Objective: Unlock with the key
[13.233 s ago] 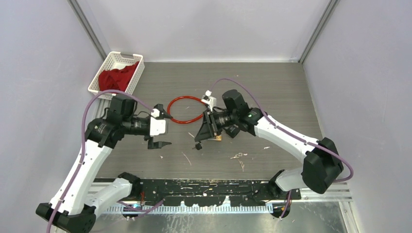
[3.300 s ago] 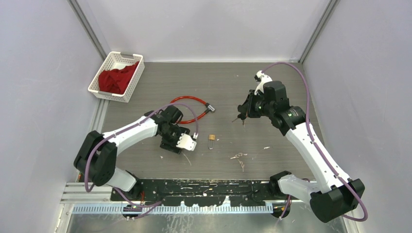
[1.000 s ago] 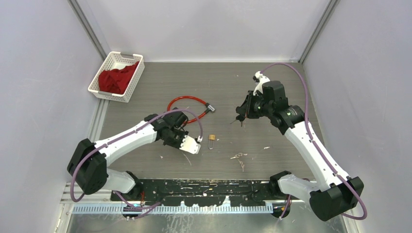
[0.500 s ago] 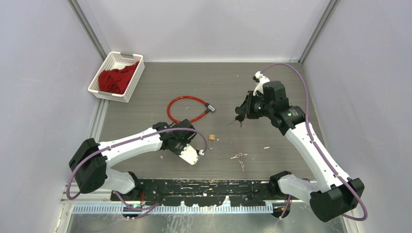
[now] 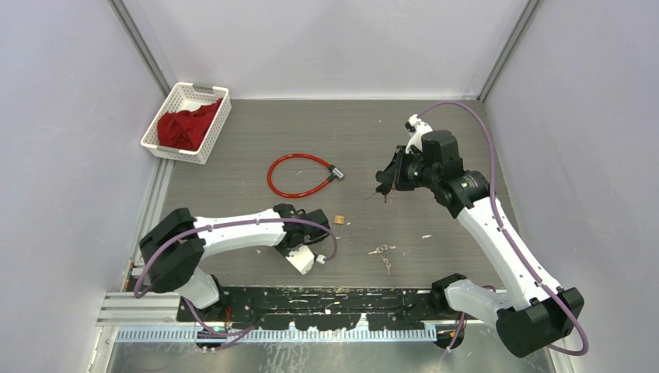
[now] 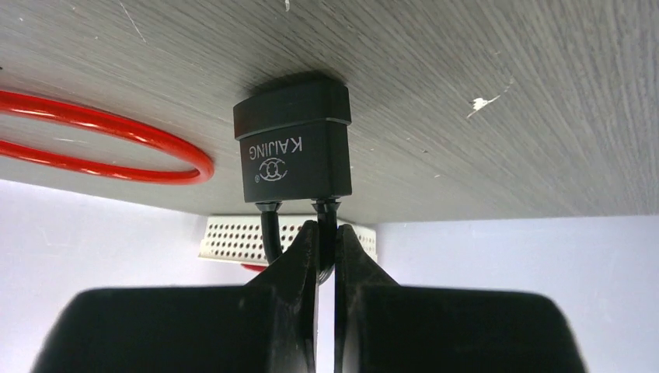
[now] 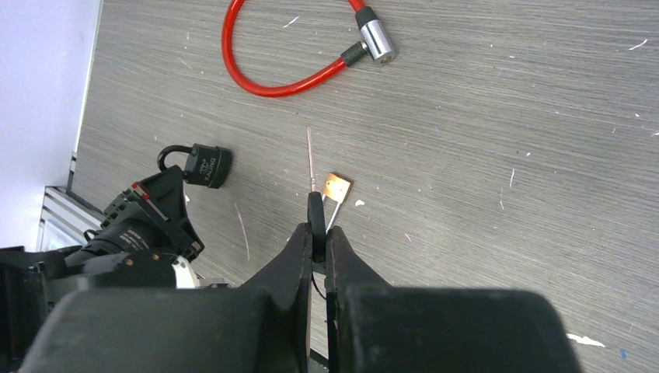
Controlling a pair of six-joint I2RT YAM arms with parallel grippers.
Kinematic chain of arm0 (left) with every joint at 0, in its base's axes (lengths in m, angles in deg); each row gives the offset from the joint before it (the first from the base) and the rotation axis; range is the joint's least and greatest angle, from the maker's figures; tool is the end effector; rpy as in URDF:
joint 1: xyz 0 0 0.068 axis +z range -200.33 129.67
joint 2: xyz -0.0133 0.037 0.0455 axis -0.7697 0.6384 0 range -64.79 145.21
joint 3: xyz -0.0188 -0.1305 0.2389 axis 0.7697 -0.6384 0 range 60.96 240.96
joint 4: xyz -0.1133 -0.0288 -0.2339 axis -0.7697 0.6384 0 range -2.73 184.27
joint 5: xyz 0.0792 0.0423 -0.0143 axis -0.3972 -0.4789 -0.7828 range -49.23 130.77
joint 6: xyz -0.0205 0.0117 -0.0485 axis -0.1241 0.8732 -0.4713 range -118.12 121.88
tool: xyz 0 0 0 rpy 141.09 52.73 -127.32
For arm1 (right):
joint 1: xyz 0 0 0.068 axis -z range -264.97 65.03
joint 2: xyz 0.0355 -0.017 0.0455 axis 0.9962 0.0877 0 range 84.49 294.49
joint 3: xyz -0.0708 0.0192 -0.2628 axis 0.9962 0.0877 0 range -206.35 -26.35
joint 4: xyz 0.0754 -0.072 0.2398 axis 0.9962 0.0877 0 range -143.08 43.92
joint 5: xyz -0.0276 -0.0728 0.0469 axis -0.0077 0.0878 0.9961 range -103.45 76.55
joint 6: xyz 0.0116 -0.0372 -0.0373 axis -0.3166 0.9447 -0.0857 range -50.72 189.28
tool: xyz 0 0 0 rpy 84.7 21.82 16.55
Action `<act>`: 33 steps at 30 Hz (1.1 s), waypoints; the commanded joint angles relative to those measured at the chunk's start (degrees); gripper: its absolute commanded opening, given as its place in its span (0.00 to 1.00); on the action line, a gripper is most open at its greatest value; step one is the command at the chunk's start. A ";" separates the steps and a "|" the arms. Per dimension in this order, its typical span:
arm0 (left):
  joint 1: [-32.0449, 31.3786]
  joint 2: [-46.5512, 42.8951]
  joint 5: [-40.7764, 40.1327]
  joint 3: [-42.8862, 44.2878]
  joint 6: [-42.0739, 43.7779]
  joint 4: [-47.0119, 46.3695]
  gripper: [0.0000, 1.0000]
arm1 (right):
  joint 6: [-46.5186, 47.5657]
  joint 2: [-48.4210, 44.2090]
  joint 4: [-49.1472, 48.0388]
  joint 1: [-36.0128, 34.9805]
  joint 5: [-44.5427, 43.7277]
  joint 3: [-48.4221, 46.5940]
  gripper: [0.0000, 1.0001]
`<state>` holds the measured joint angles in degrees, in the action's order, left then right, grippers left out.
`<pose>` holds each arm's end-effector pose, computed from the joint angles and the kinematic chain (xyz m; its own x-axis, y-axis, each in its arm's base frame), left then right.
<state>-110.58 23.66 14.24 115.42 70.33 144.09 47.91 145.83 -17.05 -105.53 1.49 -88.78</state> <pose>0.1368 -0.2076 0.1843 0.5432 0.7268 0.4205 0.7480 -0.6463 0.1509 0.2085 0.0880 0.3478 -0.6951 0.1152 -0.7096 -0.3049 0.8467 0.4361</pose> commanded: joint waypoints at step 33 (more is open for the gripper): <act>3.95 -11.39 20.84 5.89 20.77 6.82 0.99 | 1.24 -2.69 -0.20 -0.13 0.54 -1.57 0.01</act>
<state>-112.26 14.78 23.53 121.39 78.33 146.93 48.22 144.82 -16.72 -105.53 1.86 -88.26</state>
